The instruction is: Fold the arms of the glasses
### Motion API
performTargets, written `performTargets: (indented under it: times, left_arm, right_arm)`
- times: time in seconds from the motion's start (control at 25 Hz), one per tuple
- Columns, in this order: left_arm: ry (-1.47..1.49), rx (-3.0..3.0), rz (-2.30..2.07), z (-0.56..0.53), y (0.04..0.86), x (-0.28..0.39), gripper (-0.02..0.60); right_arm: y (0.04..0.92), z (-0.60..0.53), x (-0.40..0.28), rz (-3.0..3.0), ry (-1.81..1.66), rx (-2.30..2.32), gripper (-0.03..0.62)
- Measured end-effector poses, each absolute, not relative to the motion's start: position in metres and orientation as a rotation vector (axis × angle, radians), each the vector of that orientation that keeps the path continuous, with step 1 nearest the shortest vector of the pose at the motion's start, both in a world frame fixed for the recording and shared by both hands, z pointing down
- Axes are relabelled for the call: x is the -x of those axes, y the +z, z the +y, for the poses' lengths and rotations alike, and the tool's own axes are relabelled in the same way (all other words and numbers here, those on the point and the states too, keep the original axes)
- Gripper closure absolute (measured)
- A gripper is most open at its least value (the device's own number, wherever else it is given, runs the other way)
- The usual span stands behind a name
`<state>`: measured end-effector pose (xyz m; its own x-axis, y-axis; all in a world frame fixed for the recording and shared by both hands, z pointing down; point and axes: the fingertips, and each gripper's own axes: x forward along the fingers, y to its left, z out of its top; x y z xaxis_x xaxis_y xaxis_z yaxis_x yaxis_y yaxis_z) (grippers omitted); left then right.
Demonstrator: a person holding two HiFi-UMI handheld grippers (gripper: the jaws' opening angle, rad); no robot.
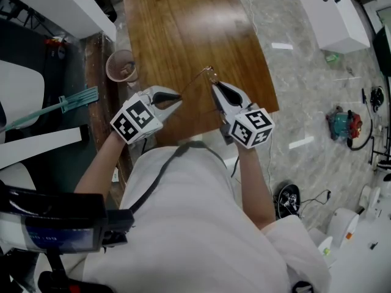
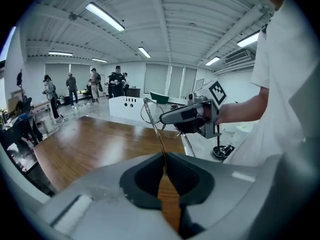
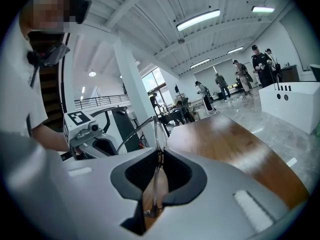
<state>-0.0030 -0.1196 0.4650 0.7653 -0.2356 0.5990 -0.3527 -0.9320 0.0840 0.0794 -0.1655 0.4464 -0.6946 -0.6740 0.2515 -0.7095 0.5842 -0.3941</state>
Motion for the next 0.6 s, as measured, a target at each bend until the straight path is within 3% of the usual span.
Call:
performTargets:
  times: [0.44,0.6]
  left_arm:
    - [0.954,-2.805,-0.333,-0.111,0.463,-0.026,0.551]
    - [0.958,-2.839,-0.442,-0.119,0.457,-0.018,0.454]
  right_arm:
    - [0.423,-0.169,-0.069,-2.811,0.59,-1.196,0.554]
    - [0.427,-0.168,-0.073,-2.783,0.524,-1.226,0.554]
